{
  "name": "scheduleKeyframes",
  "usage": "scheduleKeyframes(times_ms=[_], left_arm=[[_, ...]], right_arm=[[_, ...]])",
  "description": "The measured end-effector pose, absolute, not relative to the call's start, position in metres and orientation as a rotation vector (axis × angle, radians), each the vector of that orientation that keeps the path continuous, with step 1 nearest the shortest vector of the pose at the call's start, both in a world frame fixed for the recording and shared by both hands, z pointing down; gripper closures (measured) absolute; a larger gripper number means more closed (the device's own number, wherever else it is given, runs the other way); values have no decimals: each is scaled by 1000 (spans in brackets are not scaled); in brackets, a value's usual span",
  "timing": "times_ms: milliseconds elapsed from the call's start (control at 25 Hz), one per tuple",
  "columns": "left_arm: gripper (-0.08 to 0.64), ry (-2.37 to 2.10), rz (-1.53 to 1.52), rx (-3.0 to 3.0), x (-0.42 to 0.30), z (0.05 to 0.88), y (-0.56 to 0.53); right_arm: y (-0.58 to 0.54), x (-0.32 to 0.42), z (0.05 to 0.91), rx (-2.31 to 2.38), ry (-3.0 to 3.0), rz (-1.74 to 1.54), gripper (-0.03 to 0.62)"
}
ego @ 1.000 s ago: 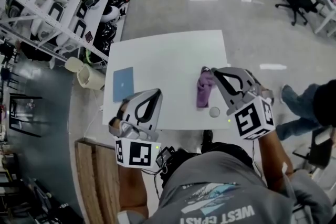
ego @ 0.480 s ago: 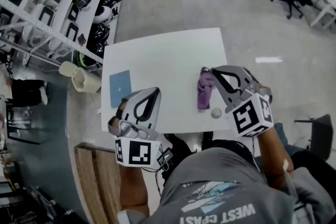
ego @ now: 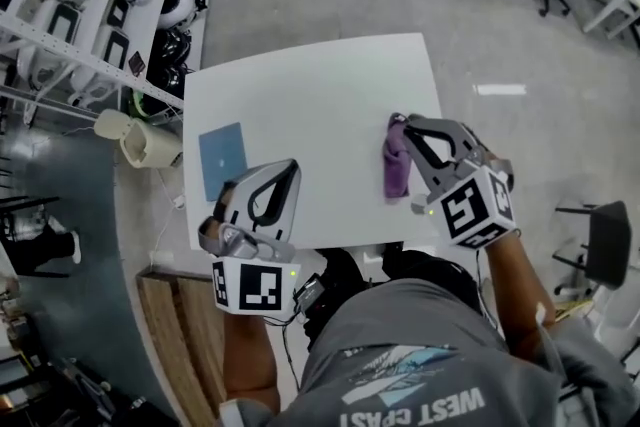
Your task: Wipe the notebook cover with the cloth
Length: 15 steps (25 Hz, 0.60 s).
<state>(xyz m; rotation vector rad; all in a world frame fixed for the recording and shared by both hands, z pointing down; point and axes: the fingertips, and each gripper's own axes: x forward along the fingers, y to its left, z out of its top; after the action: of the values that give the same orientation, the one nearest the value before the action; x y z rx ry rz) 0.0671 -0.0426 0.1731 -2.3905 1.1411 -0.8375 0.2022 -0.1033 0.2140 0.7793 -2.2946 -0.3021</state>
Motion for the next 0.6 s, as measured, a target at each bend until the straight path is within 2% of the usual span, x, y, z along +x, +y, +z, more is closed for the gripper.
scheduleKeyframes(times_ms=[600], left_arm=[[560, 1094, -975, -2541, 66, 278, -83]], right_arm=[[-133, 219, 372, 695, -2176, -19, 558]])
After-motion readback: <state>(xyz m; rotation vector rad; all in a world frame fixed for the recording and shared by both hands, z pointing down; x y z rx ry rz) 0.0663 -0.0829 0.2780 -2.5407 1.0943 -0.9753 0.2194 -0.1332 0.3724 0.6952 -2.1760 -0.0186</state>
